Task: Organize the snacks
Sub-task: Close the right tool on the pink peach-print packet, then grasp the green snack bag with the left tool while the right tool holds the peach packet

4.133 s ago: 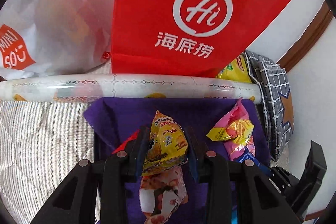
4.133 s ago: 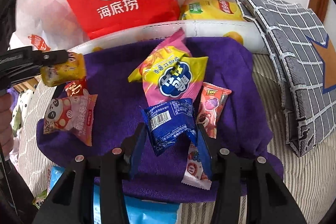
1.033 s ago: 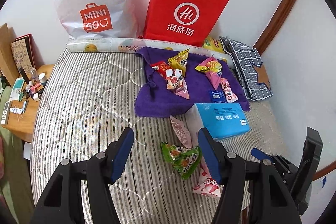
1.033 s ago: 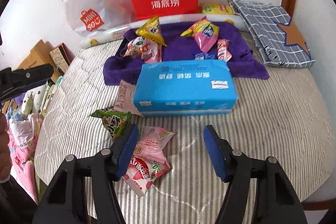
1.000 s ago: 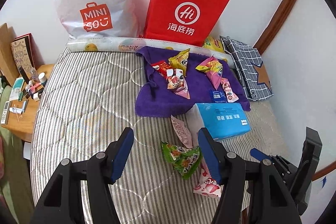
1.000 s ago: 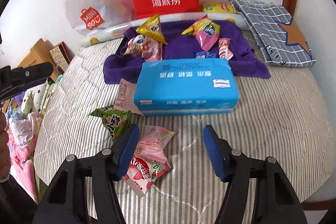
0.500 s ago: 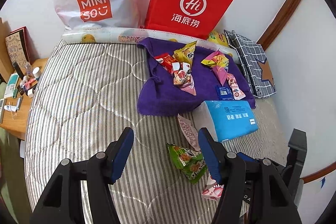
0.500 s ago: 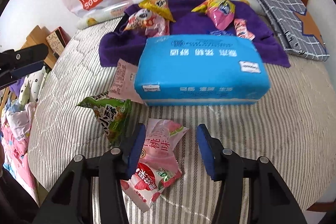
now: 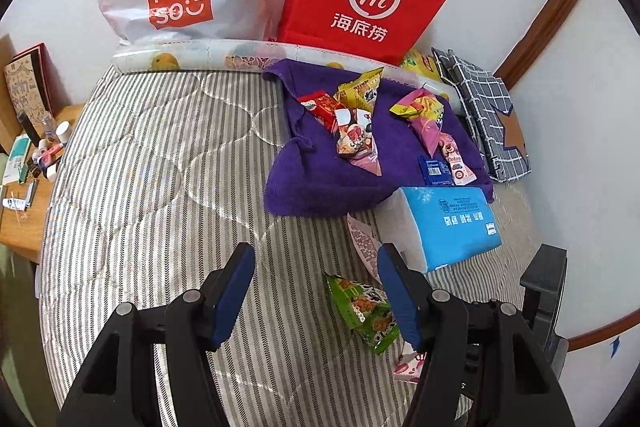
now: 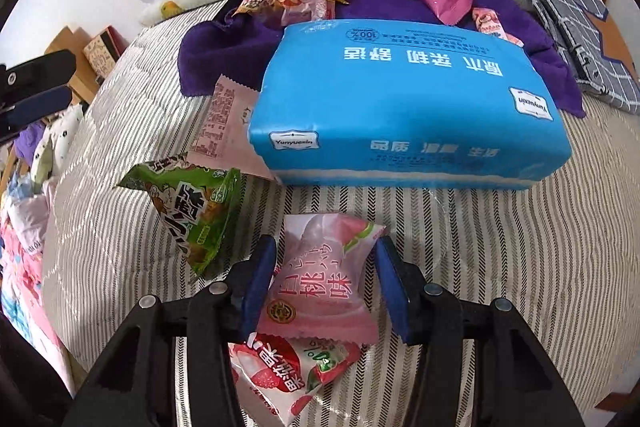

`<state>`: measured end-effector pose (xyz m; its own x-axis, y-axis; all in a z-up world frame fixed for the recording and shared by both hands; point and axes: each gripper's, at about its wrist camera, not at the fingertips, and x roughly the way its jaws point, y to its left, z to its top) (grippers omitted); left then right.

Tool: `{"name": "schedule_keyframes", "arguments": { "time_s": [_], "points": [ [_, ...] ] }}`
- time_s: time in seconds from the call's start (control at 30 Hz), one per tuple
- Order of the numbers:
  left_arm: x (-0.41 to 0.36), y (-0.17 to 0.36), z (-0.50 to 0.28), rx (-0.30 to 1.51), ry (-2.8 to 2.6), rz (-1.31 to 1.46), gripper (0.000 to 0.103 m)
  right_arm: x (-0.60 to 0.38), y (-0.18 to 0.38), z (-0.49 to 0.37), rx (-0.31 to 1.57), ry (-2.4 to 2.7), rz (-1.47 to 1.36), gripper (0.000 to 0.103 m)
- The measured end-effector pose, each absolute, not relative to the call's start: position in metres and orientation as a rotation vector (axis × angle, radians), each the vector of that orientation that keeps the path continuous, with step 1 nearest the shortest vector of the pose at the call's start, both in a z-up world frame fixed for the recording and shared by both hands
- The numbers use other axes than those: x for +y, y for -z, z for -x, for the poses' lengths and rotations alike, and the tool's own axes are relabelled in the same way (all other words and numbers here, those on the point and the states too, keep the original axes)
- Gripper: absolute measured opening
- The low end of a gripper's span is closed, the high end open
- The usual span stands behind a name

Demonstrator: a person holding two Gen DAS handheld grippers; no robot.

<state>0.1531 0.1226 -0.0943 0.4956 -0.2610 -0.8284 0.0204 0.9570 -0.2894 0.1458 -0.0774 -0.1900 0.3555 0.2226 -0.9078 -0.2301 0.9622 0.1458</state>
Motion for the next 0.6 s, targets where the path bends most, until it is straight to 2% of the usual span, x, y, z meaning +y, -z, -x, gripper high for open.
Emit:
{"name": "schedule_keyframes", "arguments": {
  "time_s": [0.03,0.07,0.1,0.5,0.6],
  "points": [
    [0.121,0.095,-0.153,1.044,0.172,0.254,0.062,-0.076,0.19,-0.145,1.169,-0.292,0.018,0.051],
    [0.121,0.096,-0.154,1.046,0.173,0.253,0.062,-0.076,0.189,-0.145,1.161,-0.289,0.031,0.044],
    [0.119,0.096,-0.154,1.048,0.176,0.249,0.062,-0.075,0.189,-0.144,1.156,-0.287,0.046,0.043],
    [0.09,0.109,-0.154,1.081,0.206,0.192,0.062,-0.124,0.177,-0.131,1.078,-0.252,0.03,0.042],
    [0.076,0.115,-0.152,1.088,0.223,0.162,0.069,-0.145,0.178,-0.129,1.07,-0.219,0.018,0.042]
  ]
}}
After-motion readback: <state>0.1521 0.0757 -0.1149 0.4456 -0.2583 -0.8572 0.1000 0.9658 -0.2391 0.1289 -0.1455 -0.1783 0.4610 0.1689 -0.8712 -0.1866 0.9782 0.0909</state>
